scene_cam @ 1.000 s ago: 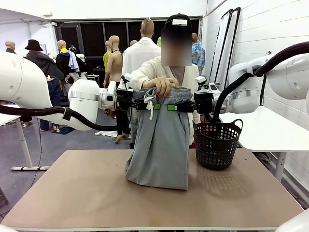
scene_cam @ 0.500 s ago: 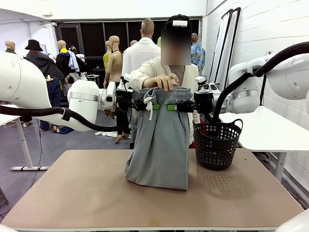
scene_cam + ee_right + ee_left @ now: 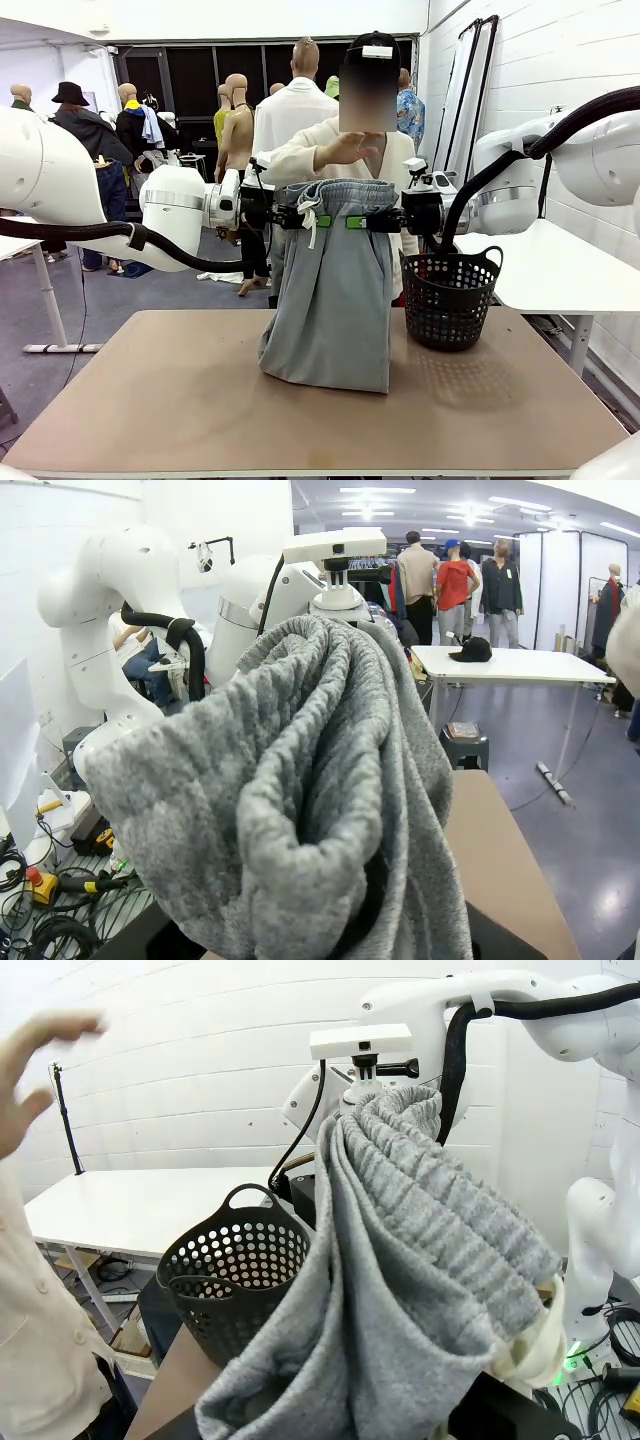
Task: Fold the training pants.
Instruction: Fold the Training pants in half.
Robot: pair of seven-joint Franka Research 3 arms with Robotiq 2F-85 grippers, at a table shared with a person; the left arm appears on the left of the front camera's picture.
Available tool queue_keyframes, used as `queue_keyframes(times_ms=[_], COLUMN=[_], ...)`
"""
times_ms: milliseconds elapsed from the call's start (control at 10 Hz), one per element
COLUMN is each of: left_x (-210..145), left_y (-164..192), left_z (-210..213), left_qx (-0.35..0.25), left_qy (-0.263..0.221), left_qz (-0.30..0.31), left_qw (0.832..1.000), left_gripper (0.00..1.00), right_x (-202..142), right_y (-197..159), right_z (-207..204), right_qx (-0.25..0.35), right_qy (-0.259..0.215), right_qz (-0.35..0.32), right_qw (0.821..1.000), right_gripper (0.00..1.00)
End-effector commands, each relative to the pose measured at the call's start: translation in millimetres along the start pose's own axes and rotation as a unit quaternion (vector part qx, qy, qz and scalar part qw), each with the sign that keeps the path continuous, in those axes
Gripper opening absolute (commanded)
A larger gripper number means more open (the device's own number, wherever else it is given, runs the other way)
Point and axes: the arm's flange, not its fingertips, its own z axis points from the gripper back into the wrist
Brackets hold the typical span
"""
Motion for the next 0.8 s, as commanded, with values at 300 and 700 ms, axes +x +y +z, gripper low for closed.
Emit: queue_keyframes(times_ms=[300, 700], left_x=[-0.8, -0.8], left_y=[-4.4, -4.4], left_z=[1.3, 1.3], left_qx=[0.004, 0.004], left_qy=[-0.014, -0.014], left_qz=[-0.008, -0.008], left_qw=[1.0, 1.0], left_gripper=[0.0, 0.0], right_x=[3.9, 3.9], right_y=[1.4, 1.4], right_z=[-1.6, -1.6], right_qx=[0.002, 0.002], right_qy=[-0.005, -0.005], right_qz=[0.002, 0.002], right_qw=[1.0, 1.0], right_gripper=[0.0, 0.0])
